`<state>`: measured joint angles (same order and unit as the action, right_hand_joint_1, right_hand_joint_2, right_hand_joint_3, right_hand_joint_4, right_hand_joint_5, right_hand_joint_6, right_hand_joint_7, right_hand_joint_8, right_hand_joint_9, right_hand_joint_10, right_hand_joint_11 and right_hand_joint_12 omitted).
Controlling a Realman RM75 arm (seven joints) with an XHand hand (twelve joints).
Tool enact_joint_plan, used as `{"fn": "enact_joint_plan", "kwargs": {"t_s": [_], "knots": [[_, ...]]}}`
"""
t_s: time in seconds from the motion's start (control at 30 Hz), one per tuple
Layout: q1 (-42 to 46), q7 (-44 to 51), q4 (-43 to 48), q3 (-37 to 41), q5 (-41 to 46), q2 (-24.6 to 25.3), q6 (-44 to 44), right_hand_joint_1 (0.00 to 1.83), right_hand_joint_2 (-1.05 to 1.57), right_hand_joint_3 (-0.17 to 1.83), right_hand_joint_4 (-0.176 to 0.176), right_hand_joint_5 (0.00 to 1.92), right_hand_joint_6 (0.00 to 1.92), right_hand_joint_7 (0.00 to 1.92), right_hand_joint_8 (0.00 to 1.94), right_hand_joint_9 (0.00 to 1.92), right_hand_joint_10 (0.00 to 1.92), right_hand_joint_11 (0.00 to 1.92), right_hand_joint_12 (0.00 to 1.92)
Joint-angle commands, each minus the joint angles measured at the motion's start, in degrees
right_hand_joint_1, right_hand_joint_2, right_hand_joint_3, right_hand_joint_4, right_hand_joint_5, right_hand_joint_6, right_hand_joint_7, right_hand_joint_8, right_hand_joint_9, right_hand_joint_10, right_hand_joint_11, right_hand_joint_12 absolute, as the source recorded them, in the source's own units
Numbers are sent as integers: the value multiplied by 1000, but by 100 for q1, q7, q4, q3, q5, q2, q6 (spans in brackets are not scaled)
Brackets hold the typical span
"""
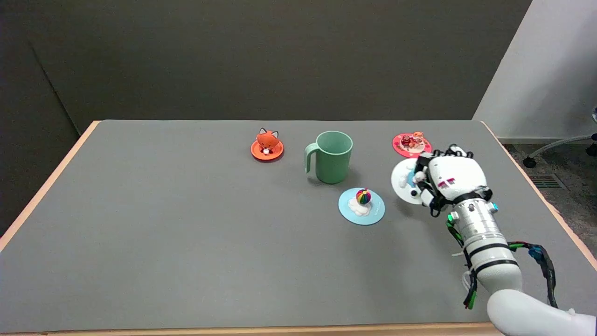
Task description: Place the white cup lid onto the cup.
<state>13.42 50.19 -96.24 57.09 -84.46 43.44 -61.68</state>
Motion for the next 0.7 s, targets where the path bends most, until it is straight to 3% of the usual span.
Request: {"fn": "enact_joint_plan", "kwargs": {"t_s": [0.03, 0.1, 0.2, 0.23, 0.3, 0.37, 0.4, 0.47, 0.63, 0.7], "knots": [[-549, 102, -417, 63, 170, -90, 1093, 1201, 1120, 96, -20, 821, 1121, 949, 1143, 811, 851, 473, 1373], [-575, 96, -464, 164, 351, -90, 1240, 1204, 1091, 140, -17, 834, 1112, 967, 1121, 832, 824, 470, 1464], [-575, 96, -541, 447, 576, -90, 1490, 1207, 1093, 118, -11, 852, 1088, 985, 1085, 878, 776, 502, 1450], [-575, 94, -549, 520, 625, -90, 1558, 1210, 1108, 79, -15, 854, 1079, 991, 1070, 899, 786, 568, 1342], [-575, 88, -573, 742, 755, -90, 1769, 1217, 1070, 135, -17, 875, 1055, 1015, 1041, 929, 752, 551, 1445], [-585, 88, -592, 898, 878, -90, 1971, 1219, 1069, 130, -18, 882, 1042, 1024, 1028, 933, 750, 591, 1429], [-593, 88, -604, 997, 950, -92, 2092, 1218, 1083, 102, -19, 879, 1039, 1021, 1028, 934, 781, 659, 1317], [-619, 88, -622, 1154, 1115, -106, 2294, 1222, 1056, 143, -15, 898, 1021, 1036, 1006, 958, 729, 624, 1415], [-876, 121, -634, 1306, 1538, -174, 2726, 1224, 1069, 103, -14, 907, 1006, 1048, 983, 977, 742, 728, 1273], [-1049, 135, -622, 1255, 1669, -205, 2832, 1229, 1042, 138, -15, 927, 979, 1070, 951, 1006, 679, 690, 1365]]}}
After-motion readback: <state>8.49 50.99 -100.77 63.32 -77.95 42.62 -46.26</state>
